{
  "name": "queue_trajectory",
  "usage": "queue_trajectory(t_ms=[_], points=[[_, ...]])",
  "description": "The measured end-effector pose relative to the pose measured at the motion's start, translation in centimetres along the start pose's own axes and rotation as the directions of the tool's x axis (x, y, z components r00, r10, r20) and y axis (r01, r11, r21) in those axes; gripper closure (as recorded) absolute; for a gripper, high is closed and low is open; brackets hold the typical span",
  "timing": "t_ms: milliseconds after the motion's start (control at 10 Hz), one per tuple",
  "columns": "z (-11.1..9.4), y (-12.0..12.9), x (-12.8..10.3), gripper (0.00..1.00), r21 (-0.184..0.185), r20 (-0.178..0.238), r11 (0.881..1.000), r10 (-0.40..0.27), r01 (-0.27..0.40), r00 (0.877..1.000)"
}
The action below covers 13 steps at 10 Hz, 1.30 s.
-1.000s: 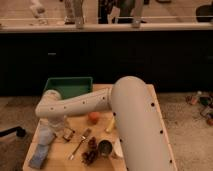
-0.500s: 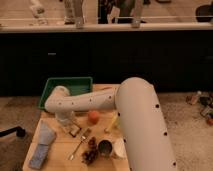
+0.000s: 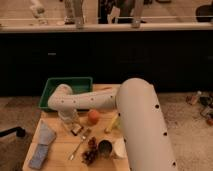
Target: Wipe table surface with eraser
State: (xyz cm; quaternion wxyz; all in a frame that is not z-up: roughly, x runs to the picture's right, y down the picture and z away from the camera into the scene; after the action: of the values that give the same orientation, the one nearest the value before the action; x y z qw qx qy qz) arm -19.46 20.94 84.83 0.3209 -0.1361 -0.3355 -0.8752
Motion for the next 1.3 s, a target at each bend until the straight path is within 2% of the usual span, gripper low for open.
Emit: queue_trajectory(t_ms=[1300], points=[[0.19,0.07,-0.10,1.00,0.000,0.003,1.000,0.000,0.000,1.000]])
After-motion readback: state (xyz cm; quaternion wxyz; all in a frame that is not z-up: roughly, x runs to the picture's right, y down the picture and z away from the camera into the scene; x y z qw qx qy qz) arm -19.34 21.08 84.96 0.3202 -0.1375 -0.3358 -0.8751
